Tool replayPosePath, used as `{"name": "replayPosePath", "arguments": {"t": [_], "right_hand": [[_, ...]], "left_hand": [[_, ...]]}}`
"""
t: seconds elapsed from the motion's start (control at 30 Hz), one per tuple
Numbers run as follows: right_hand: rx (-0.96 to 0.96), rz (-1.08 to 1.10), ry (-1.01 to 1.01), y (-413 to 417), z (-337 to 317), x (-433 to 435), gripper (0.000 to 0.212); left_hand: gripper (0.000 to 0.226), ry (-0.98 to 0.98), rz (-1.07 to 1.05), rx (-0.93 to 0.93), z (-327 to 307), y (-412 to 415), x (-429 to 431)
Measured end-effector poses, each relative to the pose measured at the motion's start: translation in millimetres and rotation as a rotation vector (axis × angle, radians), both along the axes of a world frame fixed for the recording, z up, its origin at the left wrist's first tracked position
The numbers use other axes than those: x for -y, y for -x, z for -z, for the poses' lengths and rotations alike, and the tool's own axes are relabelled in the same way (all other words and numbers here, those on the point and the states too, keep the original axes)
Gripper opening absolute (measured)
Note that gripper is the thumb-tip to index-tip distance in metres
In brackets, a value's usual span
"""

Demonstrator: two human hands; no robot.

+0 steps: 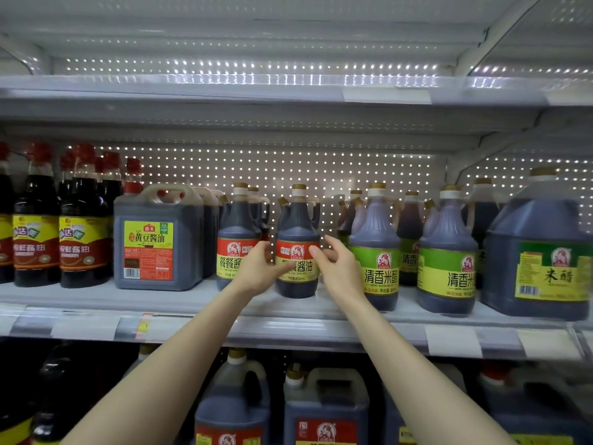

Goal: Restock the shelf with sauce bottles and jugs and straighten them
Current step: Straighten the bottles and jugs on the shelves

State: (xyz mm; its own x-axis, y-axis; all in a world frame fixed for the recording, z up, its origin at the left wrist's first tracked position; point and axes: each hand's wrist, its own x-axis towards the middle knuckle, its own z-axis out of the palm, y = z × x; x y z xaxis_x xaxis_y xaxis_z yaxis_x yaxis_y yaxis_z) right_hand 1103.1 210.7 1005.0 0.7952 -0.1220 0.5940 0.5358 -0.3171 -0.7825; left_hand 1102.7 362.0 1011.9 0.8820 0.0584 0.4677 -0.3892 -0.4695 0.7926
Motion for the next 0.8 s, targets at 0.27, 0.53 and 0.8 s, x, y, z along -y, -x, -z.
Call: {"name": "replayPosePath", "arguments": {"t": [0.27,0.53,0.8], "right_hand": [[0.159,0.021,-0.050,31.4,-4.9,40.0,0.028],[0.203,0.098,-0.036,41.7,0.5,105.6,0.027],[0.044,0.023,0.032,25.0,2.4,129.8,0.060]], "left_hand": [[0.057,-0.027,0.030,0.117,5.1,23.7,28.3],[0.051,0.018,0.154,0.080,12.6,26.3,88.0],[0.065,0.014,0.124,0.081,17.9,20.5,120.6]]}}
